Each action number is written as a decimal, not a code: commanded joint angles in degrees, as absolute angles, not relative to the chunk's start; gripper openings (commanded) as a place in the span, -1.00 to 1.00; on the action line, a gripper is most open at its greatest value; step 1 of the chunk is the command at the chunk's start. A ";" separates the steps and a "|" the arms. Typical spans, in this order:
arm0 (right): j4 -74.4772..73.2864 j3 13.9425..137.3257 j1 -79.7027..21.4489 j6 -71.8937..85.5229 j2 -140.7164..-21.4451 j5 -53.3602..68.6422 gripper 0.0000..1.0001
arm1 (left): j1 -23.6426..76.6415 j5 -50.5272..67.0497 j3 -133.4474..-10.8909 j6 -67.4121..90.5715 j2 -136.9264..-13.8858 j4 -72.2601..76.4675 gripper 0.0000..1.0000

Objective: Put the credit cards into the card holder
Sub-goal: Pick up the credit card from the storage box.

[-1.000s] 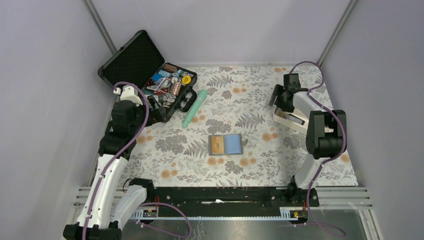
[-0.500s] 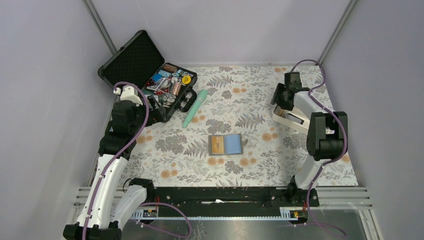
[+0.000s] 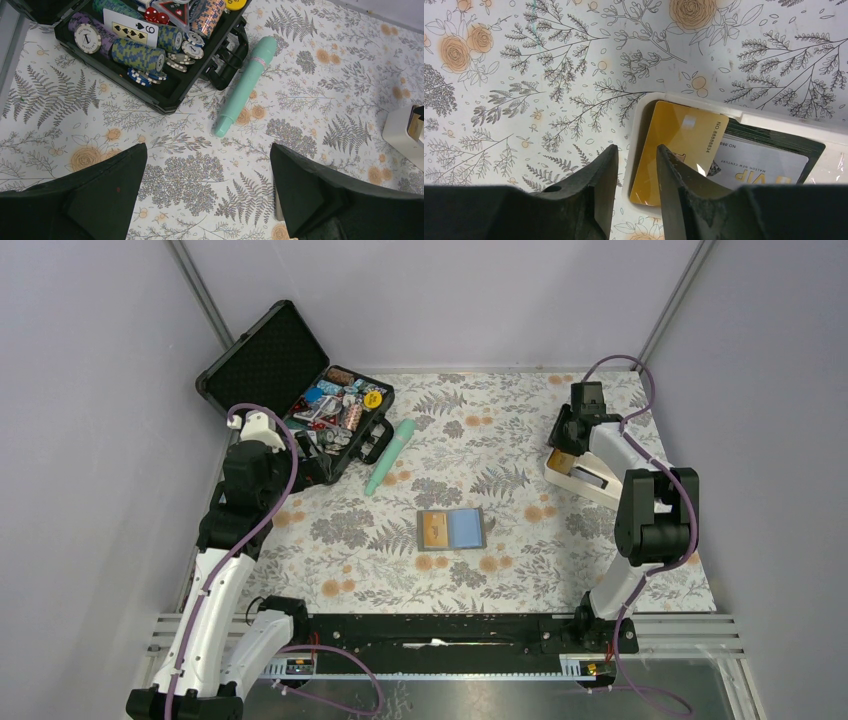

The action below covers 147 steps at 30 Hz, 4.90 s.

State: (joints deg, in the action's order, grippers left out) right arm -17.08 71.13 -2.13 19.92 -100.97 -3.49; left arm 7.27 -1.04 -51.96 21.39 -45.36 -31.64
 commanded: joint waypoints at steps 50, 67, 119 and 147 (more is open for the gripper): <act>-18.81 70.55 -1.56 19.51 -103.54 -6.34 0.56 | 6.94 -0.26 -51.68 20.57 -44.56 -29.79 0.98; -19.17 70.77 -1.58 19.00 -99.11 -7.52 0.40 | 6.94 -0.26 -51.62 20.57 -44.56 -29.79 0.98; -10.38 54.53 -23.65 36.94 -77.26 5.33 -0.16 | 50.21 -8.72 -29.72 50.58 -70.46 42.87 0.90; -7.17 58.29 -35.99 41.68 -78.27 5.27 -0.16 | 51.93 -11.86 -36.69 54.83 -80.77 35.16 -0.45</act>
State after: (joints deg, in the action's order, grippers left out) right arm -9.13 55.75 -35.18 40.95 -79.18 5.61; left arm 51.72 -10.24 -34.44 53.84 -80.62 33.61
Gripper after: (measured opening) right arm 0.622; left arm 0.318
